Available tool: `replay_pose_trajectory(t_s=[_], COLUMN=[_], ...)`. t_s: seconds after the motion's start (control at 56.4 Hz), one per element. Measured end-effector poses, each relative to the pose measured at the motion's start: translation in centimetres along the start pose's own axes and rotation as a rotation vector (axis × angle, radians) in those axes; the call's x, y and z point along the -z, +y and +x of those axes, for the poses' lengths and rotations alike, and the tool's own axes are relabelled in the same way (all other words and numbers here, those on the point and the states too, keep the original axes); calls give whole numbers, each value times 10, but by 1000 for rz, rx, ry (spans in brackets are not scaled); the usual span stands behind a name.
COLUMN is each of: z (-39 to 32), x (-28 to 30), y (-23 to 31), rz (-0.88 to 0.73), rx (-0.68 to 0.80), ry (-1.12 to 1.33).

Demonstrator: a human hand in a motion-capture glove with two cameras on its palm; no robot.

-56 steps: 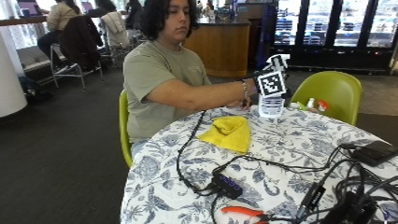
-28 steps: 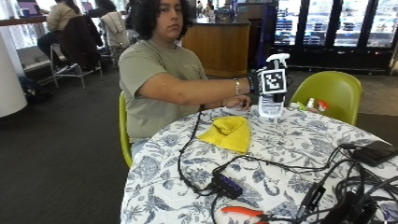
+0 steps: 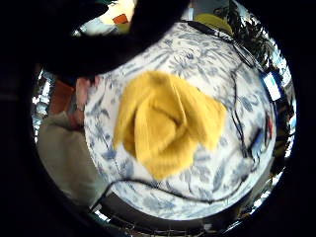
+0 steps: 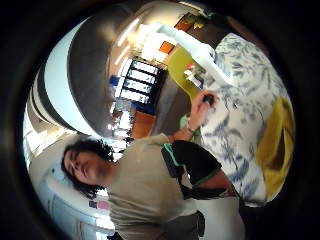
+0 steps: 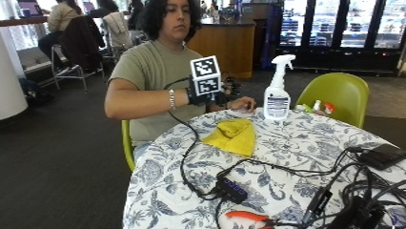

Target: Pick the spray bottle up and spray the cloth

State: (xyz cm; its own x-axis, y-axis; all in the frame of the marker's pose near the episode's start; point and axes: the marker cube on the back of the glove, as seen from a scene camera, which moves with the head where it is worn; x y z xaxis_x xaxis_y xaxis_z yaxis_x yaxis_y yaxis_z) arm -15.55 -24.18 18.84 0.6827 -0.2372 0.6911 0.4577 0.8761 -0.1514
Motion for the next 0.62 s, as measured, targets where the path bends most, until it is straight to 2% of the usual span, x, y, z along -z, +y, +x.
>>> replay_pose_trajectory(t_s=[0.284, 0.461, 0.621], z=[-8, -16, -17], x=[23, 25, 31], y=[100, 119, 119], rz=[-28, -66, -48], rx=[-45, -45, -35], ry=[298, 432, 411])
